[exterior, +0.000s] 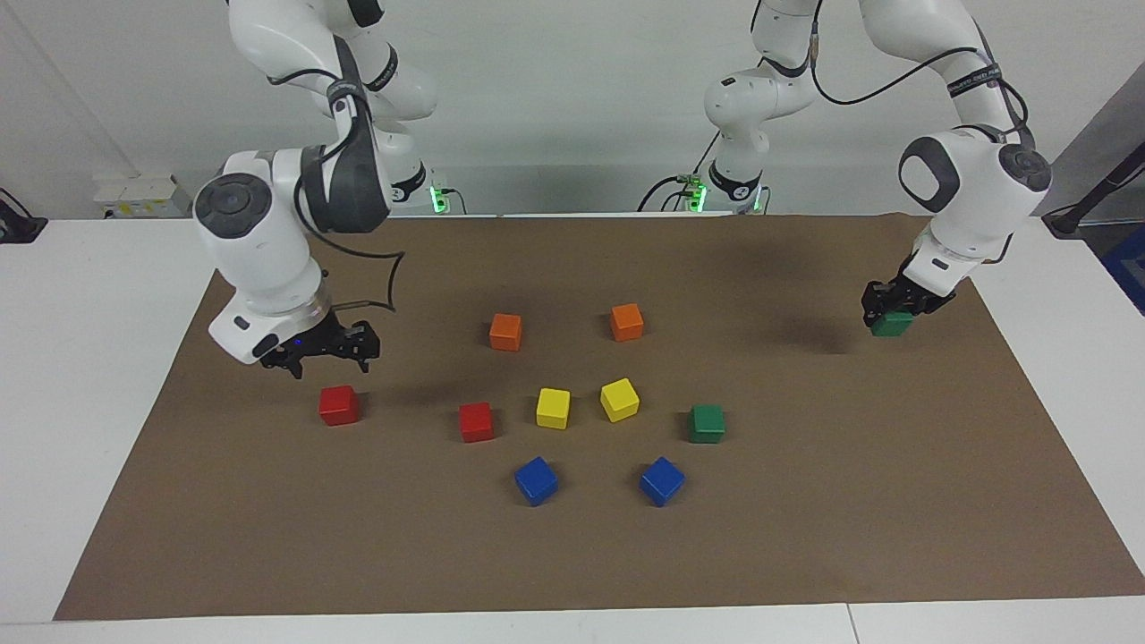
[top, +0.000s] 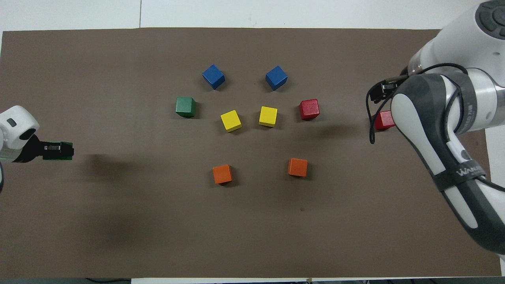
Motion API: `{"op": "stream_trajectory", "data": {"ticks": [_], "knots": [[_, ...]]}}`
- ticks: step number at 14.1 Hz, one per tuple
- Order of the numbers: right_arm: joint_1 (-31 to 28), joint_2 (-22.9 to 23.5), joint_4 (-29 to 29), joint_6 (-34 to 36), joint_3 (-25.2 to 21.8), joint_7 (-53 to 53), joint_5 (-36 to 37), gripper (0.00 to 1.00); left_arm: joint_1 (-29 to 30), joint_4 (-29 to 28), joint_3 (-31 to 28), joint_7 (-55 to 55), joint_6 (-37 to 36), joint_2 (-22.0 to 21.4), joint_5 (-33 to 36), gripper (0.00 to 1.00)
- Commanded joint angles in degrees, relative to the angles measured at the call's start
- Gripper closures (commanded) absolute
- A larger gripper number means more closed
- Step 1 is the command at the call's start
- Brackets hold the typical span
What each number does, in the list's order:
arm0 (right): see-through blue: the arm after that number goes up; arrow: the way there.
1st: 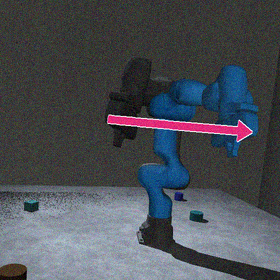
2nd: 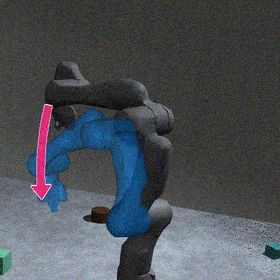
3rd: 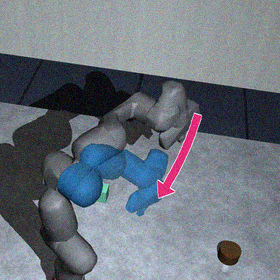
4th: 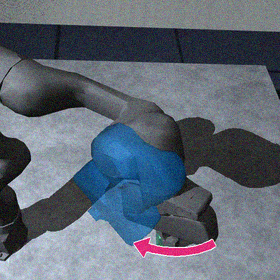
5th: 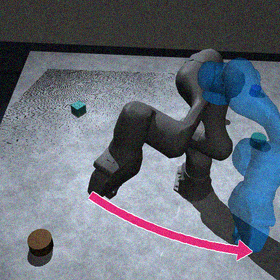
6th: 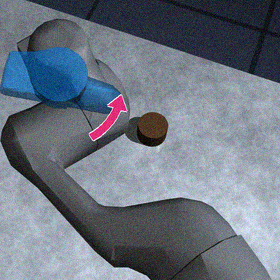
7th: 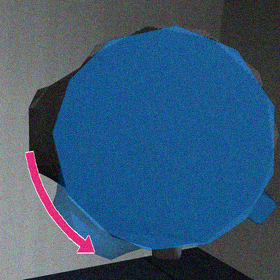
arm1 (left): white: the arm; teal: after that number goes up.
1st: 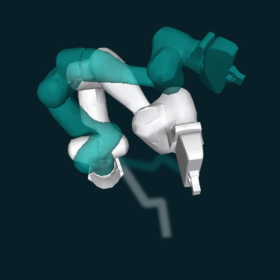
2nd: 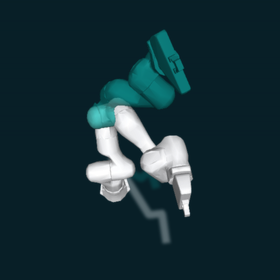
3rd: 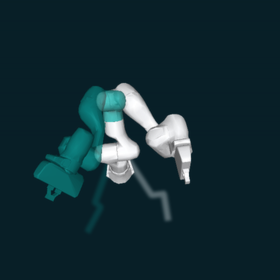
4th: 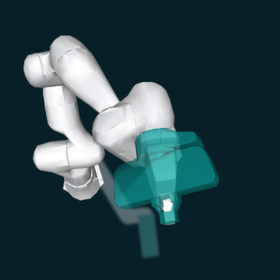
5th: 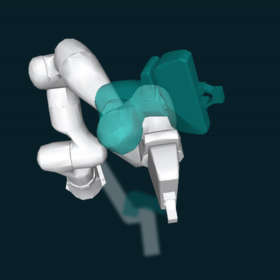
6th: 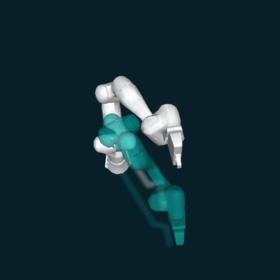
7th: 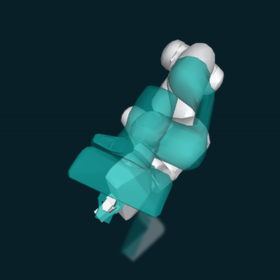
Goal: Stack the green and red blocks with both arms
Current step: 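Grasp the second red block with the right gripper and carry it outward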
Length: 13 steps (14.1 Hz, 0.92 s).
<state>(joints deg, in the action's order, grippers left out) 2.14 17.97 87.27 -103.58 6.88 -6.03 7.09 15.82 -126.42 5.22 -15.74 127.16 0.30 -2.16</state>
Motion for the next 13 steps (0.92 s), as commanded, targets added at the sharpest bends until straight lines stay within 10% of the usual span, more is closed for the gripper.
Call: {"op": "stream_trajectory", "data": {"ticks": [1,13], "knots": [[5.4,6.1,-5.2,-0.3,0.3,-9.1,1.6,0.00,2.0,-4.4,0.8,-1.9,4.7,-0.3,-0.3,1.00],[9.7,11.5,-1.5,-17.4,1.0,-10.4,-3.5,0.00,1.9,-5.9,0.8,-1.6,13.4,5.6,-0.3,1.00]]}}
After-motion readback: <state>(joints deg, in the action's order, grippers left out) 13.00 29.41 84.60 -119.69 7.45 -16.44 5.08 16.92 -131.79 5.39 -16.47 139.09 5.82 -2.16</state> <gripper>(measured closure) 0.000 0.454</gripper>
